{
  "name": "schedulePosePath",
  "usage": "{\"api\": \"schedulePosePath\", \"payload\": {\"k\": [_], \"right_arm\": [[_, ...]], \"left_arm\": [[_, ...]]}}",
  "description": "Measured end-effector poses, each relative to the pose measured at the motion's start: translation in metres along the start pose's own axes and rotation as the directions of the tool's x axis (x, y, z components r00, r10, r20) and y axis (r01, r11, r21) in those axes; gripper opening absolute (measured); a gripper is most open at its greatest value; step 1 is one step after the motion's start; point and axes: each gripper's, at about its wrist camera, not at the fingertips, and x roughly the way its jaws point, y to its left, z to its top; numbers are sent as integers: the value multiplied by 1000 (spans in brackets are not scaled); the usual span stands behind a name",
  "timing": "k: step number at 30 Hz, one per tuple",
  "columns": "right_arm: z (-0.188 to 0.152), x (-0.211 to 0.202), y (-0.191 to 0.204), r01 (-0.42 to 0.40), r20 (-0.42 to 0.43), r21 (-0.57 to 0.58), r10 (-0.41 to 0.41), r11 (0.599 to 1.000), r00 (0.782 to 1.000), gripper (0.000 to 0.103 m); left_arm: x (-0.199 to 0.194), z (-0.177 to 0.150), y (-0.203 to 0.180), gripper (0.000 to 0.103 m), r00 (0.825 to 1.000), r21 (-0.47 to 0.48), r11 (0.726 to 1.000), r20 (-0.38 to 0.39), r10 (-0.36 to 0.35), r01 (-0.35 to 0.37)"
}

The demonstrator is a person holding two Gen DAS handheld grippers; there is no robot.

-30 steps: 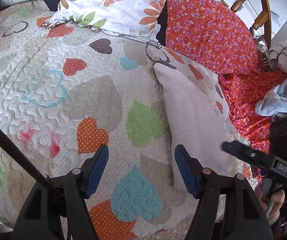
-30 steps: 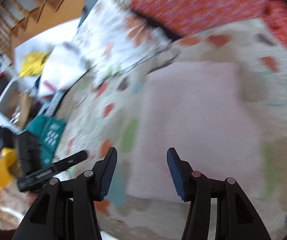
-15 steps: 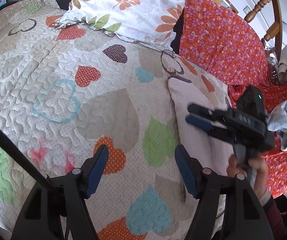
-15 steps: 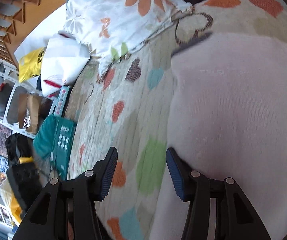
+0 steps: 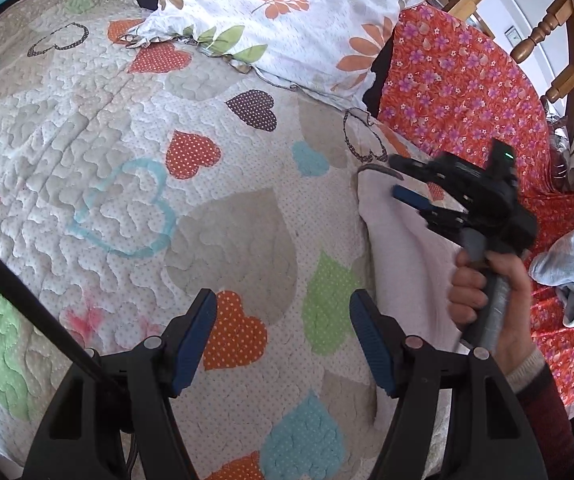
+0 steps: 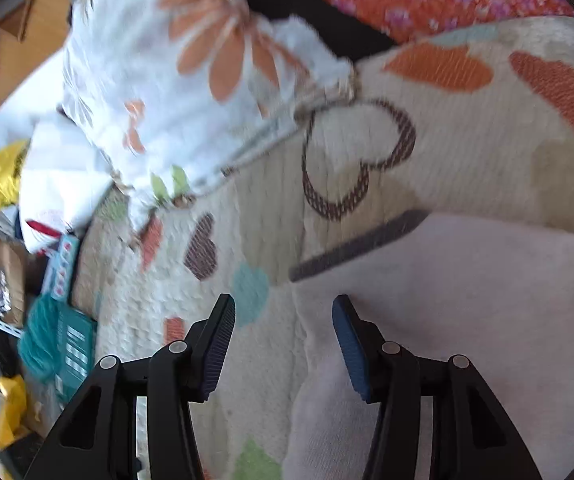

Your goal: Fold small clothes

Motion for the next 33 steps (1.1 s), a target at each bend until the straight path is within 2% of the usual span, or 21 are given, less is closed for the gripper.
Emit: {"api": "schedulePosePath", "payload": {"k": [5,9,12,15,22,29,33], "right_arm": [[-32,-53,-25,12,30,27,-13,1000,999,56],[-68,-96,-78,-3,97,179,-15,984,995,57],[-91,-130,-124,-8,154,313,-42,950,987,56],[-110,-165,-148,54,184,375,-131,926,974,60],[-148,-219,-149,136,182,335,-206,932,962,63],[-179,-229,-147,125,165,326,-186,937,969,64],[-188,-225,-139,159,152,283,-208,946,966,64]], "left_arm": [[-3,-5,-2,68,1000,10,1000,-5,-4,4],[-3,-12,-6,68,1000,26,1000,-8,4,-4],[-3,-17,-12,68,1000,49,999,-7,6,-6],[-3,-22,-21,68,1000,79,997,-5,13,-13],[6,-41,-39,69,999,147,989,-43,22,-15],[15,-63,-53,69,997,207,978,-62,48,-34],[17,-68,-54,69,996,215,975,-52,68,-55]]}}
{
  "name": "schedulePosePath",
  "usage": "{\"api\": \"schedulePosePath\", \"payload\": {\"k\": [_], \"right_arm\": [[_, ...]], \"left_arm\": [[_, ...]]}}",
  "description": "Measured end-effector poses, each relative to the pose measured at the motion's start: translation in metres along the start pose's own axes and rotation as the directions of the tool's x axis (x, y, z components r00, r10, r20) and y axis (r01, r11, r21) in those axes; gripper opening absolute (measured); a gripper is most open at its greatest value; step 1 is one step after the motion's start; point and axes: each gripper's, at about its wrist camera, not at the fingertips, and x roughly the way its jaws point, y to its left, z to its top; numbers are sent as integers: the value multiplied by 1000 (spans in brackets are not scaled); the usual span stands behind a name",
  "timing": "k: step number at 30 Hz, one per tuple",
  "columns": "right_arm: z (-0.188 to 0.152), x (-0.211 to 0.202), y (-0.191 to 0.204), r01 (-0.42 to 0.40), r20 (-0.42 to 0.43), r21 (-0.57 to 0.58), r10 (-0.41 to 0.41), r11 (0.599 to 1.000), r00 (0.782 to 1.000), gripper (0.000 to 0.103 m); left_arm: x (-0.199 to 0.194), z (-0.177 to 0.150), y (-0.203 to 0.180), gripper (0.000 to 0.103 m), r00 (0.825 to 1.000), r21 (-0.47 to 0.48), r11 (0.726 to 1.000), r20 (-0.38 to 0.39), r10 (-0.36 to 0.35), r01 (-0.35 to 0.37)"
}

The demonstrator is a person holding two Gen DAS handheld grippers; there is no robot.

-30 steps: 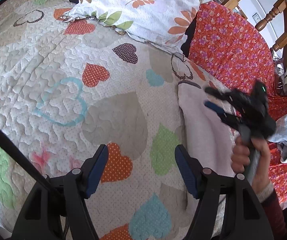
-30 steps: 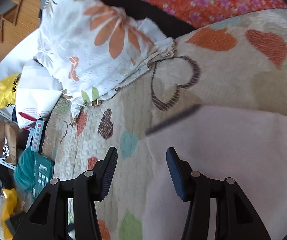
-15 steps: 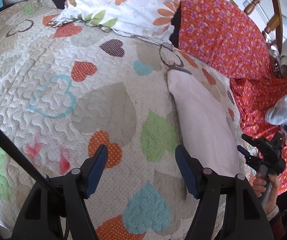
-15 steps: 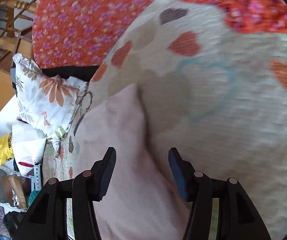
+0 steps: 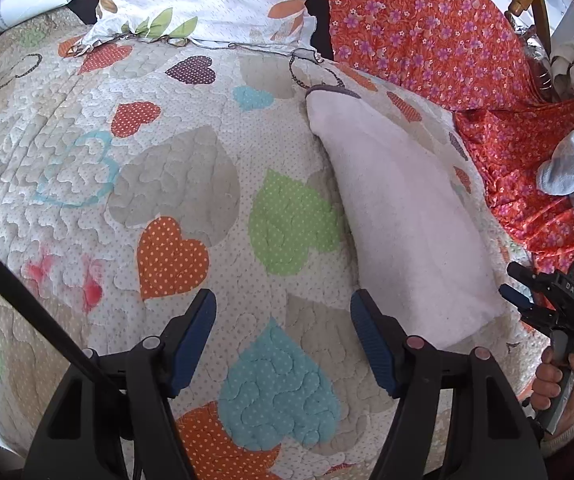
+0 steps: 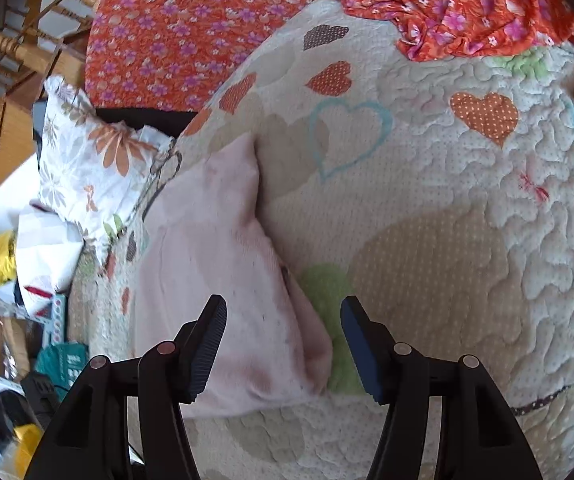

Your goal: Fold small clothes

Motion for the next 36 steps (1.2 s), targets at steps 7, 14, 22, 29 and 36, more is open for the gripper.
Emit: {"api": "schedulePosePath", "payload": {"k": [7,14,22,29,36], "right_arm": [[-13,-1,5,22,1,-45,-22,999,1000,64],[-16,-7,6,30,16,-57,-30,998,999,64],[-16,-10,-4,51,40,-8,-51,999,998,64],[-16,-10,-5,50,48,5,-50,999,998,64],[-16,-12,7,23,90,0,-23,1000,996,65]], "left_arm": [[3,-9,-9,69,1000,13,1000,-4,8,-8],[7,-9,-40,69,1000,68,997,20,-23,22],[43,-10,-75,69,998,146,989,-63,10,-1],[40,-22,-67,69,992,103,993,-112,-54,66],[7,-22,-48,69,994,37,994,-23,-104,105]]}}
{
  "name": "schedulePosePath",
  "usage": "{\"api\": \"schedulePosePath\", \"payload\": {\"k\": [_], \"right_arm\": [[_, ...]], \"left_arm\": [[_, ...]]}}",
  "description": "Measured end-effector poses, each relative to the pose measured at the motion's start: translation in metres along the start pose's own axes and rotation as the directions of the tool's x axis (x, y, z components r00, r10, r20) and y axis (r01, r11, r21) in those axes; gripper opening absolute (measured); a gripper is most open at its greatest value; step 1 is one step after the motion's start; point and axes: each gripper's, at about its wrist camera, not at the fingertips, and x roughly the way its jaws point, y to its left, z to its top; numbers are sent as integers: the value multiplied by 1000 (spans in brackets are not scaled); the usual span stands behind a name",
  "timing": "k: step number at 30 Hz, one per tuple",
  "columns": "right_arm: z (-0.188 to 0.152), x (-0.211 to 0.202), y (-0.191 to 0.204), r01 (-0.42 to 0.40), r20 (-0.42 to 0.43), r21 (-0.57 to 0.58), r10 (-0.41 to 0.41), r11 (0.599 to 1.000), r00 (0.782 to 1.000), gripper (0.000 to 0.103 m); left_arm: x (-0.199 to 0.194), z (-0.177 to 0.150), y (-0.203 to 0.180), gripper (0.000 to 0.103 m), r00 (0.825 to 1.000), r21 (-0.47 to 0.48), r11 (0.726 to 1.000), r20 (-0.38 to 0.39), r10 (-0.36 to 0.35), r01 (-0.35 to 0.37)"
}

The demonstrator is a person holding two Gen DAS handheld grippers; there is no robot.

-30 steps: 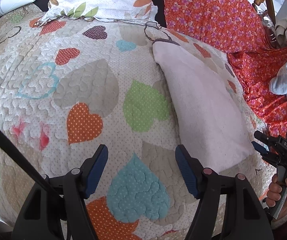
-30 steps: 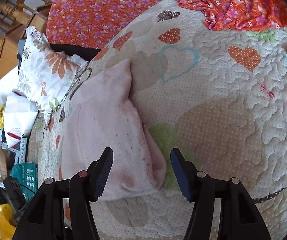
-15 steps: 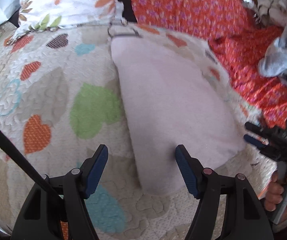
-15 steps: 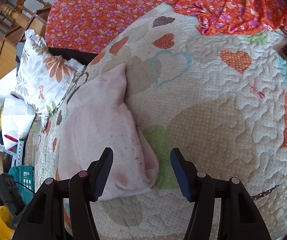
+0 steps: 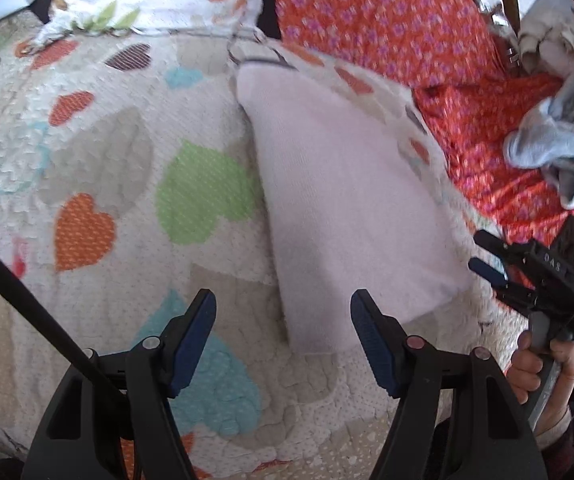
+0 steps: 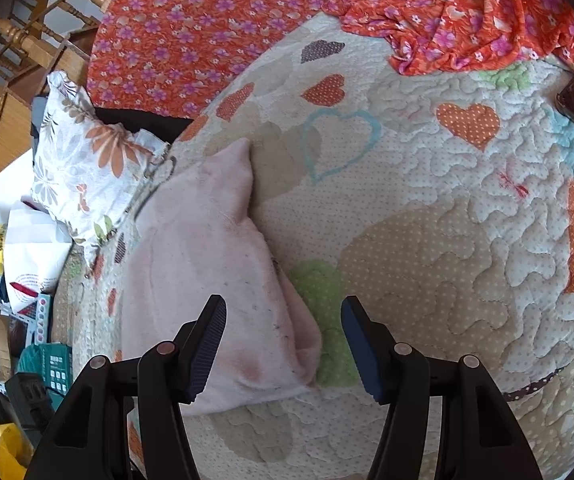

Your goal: Fold small clothes

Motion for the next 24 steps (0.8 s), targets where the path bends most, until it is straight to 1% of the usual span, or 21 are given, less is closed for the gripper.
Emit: {"api": "schedulePosePath", "payload": {"k": [2,4,6,8,9,11,13,16,18,21,24], "right_arm": [[0,-1,5,-15,13,-8,15,1000,1000,65],[0,1,10,-37,14,-17,37,999,999,65],[0,5,14,-77,-6,-21,77,997,997,65],[-3,14,16,-124,-52,-11,123,992,991,65],[-5,20,17,-134,-81,-6,133,991,988,65],[-9,31,17,-126,-137,-8,124,992,983,65],[-13,38,18,-95,-168,-32,88,995,982,65],[-14,36,20,-85,-166,-65,73,994,983,65],[-15,36,18,-80,-161,-67,69,995,984,65],[-15,34,16,-71,-144,-61,62,996,988,65],[-14,27,15,-57,-112,-66,49,996,992,65]], "left_arm": [[0,3,5,69,1000,-17,1000,7,19,-19],[6,2,6,69,999,-21,999,-9,31,-32],[15,1,5,69,998,-15,999,-36,42,-43],[25,-3,0,70,995,12,998,-72,65,-64],[28,-5,-1,70,994,22,997,-84,73,-72],[30,-7,-2,70,993,29,996,-87,81,-79],[30,-6,1,71,993,17,997,-93,71,-69],[30,-6,5,72,993,-6,998,-100,55,-56],[29,-7,5,72,994,-2,998,-96,56,-56],[25,-9,4,72,995,5,998,-80,62,-62],[17,-8,0,72,997,18,998,-49,59,-59]]}}
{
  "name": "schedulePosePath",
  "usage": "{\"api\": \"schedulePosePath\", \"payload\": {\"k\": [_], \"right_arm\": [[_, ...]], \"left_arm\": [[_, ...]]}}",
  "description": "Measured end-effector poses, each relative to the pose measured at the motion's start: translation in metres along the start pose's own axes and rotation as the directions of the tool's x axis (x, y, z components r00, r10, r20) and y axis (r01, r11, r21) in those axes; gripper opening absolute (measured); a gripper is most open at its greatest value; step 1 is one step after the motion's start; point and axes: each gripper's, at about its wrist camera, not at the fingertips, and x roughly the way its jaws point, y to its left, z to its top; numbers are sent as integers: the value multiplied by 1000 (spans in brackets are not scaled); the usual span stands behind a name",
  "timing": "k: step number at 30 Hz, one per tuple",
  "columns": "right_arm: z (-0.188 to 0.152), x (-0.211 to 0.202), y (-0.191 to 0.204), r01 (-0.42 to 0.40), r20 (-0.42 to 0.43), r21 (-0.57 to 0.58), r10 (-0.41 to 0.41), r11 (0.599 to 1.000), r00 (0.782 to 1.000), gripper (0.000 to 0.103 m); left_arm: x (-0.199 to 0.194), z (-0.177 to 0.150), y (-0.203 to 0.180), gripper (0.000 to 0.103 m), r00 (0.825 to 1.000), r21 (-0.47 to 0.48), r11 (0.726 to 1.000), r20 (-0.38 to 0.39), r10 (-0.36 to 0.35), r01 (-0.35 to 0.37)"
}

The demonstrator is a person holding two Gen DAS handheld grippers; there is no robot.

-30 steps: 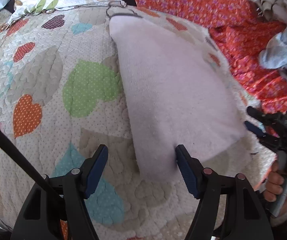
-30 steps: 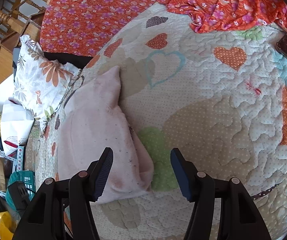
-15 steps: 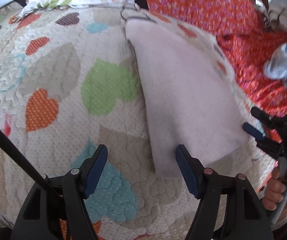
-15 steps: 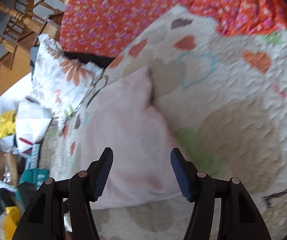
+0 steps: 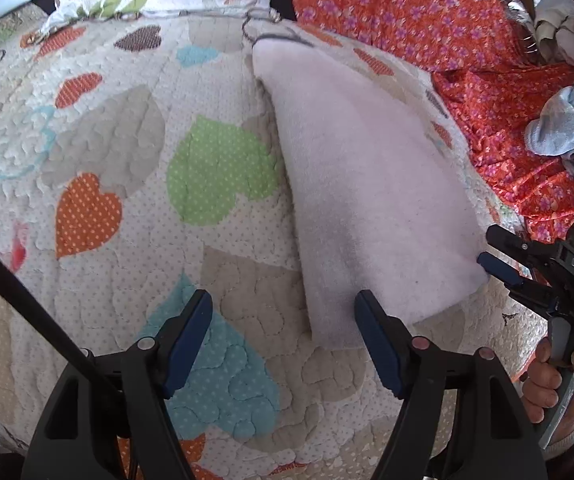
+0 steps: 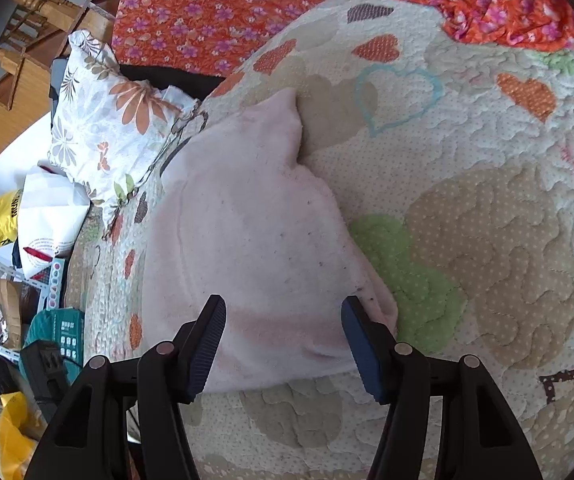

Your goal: Fold small clothes

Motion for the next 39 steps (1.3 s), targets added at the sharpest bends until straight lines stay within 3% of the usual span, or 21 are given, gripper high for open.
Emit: {"api": "schedulePosePath", "payload": {"k": [6,24,33,39], "right_arm": [[4,-8,-5,24,49,28,-25,999,998,66],[5,-9,-8,58,56,42,-60,997,997,68],[7,-10,-9,60,65,48,-63,997,996,68],[7,-4,-1,62,53,15,-63,998,997,68]], "left_arm": [[-15,2,-4,72,997,33,999,75,20,-23],[-21,5,3,73,995,-6,1000,99,17,-16],[-16,7,6,73,996,-14,999,81,31,-30],[12,5,1,74,997,22,997,-8,76,-76]]}}
